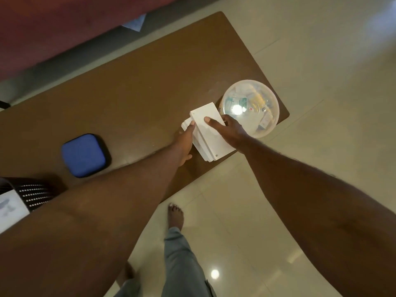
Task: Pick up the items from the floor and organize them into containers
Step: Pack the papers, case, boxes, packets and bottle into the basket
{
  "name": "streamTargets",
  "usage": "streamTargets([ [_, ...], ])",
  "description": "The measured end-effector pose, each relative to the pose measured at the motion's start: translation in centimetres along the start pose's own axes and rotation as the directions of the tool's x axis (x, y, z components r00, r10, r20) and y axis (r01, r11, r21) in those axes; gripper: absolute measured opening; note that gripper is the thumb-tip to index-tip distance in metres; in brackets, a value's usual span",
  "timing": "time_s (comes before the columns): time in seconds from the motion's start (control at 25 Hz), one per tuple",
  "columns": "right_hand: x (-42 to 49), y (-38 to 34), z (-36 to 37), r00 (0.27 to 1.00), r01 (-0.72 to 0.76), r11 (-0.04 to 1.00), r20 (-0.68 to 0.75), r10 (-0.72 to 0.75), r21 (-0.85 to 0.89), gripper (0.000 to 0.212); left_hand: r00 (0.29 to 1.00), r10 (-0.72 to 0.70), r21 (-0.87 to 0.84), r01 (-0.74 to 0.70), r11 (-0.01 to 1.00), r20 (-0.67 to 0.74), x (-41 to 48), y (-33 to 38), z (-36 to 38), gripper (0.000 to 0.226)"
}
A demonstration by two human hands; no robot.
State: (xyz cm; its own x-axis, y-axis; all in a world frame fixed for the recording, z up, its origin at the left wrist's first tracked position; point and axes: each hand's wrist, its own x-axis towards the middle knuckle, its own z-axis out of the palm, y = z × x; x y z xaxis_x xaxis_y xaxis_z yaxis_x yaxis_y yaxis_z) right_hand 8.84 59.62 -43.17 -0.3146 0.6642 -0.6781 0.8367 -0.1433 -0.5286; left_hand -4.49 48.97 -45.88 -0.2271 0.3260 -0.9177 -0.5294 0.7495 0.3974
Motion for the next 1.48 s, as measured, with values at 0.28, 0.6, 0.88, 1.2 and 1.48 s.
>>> streamTargets([
  [0.28, 0.4, -0.4, 1.8, 0.975, 0.131, 0.96, -0.146, -0.171, -0.249, 0.107, 0.998, -0.007, 0.07, 0.012, 0.997, -0.07, 0.8, -0.9, -1.6, 0.074],
  [0.6, -3.5, -5.8, 3.3, 0.9, 0.145, 0.954, -0.367, -0.237, -0.262, 0.106, 0.965, 0.226, 0.199, -0.197, 0.96, -0.132, -1.4, 1.1, -11.3, 0.064],
  [0.88, -10.3, -19.9, 12.8, 0.813, 0.475, 0.86, -0.281, -0.51, -0.188, 0.1, 0.803, 0.486, 0.273, -0.41, 0.87, -0.344, -10.5, 3.8, -28.6, 0.039],
  [1.2, -18.4, -32.8, 33.7, 0.684, 0.727, 0.647, 0.169, -0.709, -0.229, 0.086, 0.586, 0.413, 0.225, -0.368, 0.902, -0.697, -18.9, -6.0, -51.9, 0.035],
  [1.48, -21.5, -31.6, 47.5, 0.564, 0.826, 0.381, 0.575, -0.593, -0.416, 0.101, 0.609, 0.182, 0.075, -0.197, 0.978, -0.772, -18.4, -18.8, -61.5, 0.03],
])
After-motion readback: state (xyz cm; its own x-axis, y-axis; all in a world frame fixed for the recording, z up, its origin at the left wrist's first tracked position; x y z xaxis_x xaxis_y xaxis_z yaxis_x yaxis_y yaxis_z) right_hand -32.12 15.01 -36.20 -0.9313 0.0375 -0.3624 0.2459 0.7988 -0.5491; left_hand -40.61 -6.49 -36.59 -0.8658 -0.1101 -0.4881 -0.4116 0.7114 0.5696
